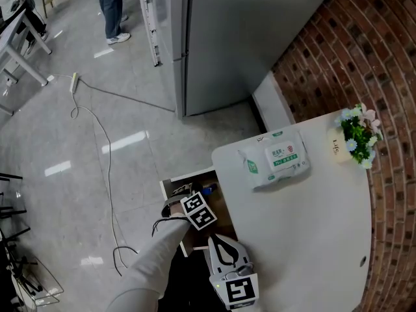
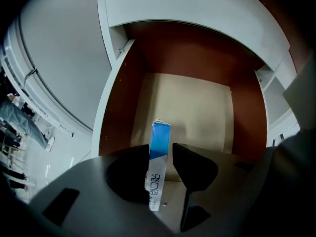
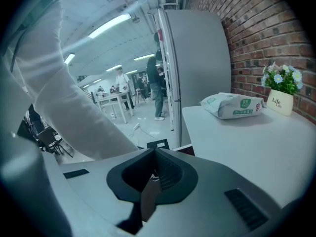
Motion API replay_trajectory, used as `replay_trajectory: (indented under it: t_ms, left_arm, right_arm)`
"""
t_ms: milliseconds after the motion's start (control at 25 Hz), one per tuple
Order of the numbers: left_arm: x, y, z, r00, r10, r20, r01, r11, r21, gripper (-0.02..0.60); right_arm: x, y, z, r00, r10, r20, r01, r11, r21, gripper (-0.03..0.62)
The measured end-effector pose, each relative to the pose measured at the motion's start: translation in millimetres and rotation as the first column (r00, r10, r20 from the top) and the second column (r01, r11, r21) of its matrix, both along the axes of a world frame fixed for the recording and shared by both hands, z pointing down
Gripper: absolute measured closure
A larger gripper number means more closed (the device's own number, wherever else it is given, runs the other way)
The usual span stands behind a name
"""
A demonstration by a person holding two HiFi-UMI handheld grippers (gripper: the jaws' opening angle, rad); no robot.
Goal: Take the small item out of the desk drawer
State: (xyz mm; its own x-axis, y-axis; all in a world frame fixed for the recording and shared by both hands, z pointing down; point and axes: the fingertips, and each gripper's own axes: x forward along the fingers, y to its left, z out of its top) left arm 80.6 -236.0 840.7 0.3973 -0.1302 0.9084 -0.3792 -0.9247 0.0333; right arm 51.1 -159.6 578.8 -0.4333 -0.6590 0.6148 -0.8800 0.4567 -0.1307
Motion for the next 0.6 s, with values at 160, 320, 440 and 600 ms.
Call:
replay_trajectory:
  t_ms: [160,320,440,600]
  left_arm:
    - [-3.7,-5.9,1.5,1.0,-0.021,0.02,0.021,0.999,0.034,0.484]
    - [-4.6,-5.9,-12.8,0.999,-0.044,-0.012,0.045,0.998,0.051,0.491]
    - [-7.0,-5.3,-34.1,0.995,-0.082,-0.053,0.086,0.994,0.064,0.492]
    - [-10.6,-3.6,-71.8,0.982,-0.147,-0.12,0.156,0.985,0.07,0.492]
  right_arm:
    - [0.1,1.9,0.6,1.0,-0.002,0.002,0.002,1.0,-0.003,0.568]
    - [1.7,1.4,-2.9,1.0,0.004,0.003,-0.004,1.0,0.005,0.568]
    - [1.8,1.1,-6.3,1.0,0.009,0.006,-0.009,0.999,0.031,0.568]
    - [-1.2,0.9,-15.7,1.0,0.022,0.009,-0.022,0.999,0.044,0.568]
